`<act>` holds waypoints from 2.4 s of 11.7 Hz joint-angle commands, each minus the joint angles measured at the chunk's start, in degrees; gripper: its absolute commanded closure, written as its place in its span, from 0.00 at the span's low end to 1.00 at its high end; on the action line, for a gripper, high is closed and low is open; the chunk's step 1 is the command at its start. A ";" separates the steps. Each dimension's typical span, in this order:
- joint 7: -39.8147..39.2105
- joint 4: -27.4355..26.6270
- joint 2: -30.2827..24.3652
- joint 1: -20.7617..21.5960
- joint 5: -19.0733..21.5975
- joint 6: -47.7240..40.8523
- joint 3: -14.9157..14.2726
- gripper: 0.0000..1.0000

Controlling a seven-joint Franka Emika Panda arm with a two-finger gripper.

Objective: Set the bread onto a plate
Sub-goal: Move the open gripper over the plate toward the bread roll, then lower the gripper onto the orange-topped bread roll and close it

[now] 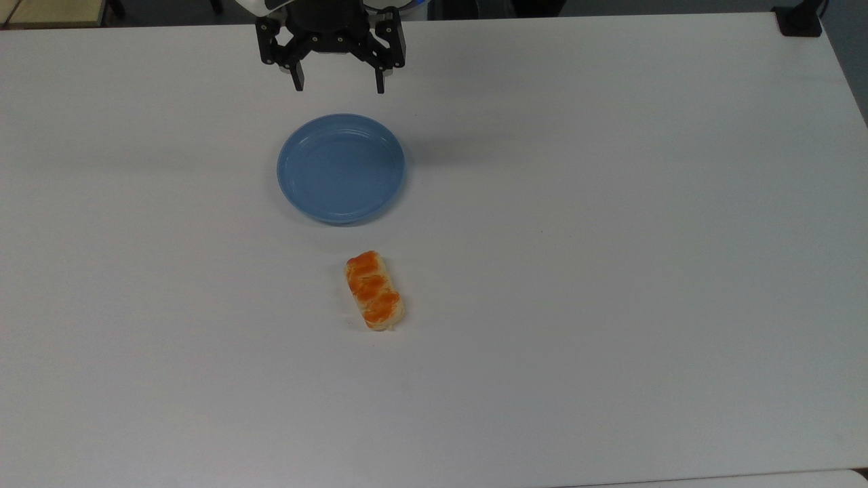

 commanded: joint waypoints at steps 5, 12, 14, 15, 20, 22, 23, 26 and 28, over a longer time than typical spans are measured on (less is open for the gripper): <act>-0.32 -1.87 -0.61 0.49 -0.23 -0.21 -0.24 0.00; -6.10 -0.29 6.83 0.57 0.03 8.02 -0.33 0.00; -7.43 3.04 13.76 0.57 0.12 13.21 -0.77 0.00; -7.52 5.06 17.80 0.66 -0.49 15.50 -0.86 0.00; -7.08 9.11 30.47 1.28 -1.29 30.35 -0.94 0.00; -6.73 11.75 33.92 2.15 -1.90 30.99 -1.03 0.00; -6.73 11.76 34.01 2.50 -1.90 31.08 -1.03 0.00; -4.54 11.23 34.01 3.03 -1.90 31.08 -1.03 0.10; -4.62 11.14 33.84 3.30 -1.81 30.99 -1.03 0.42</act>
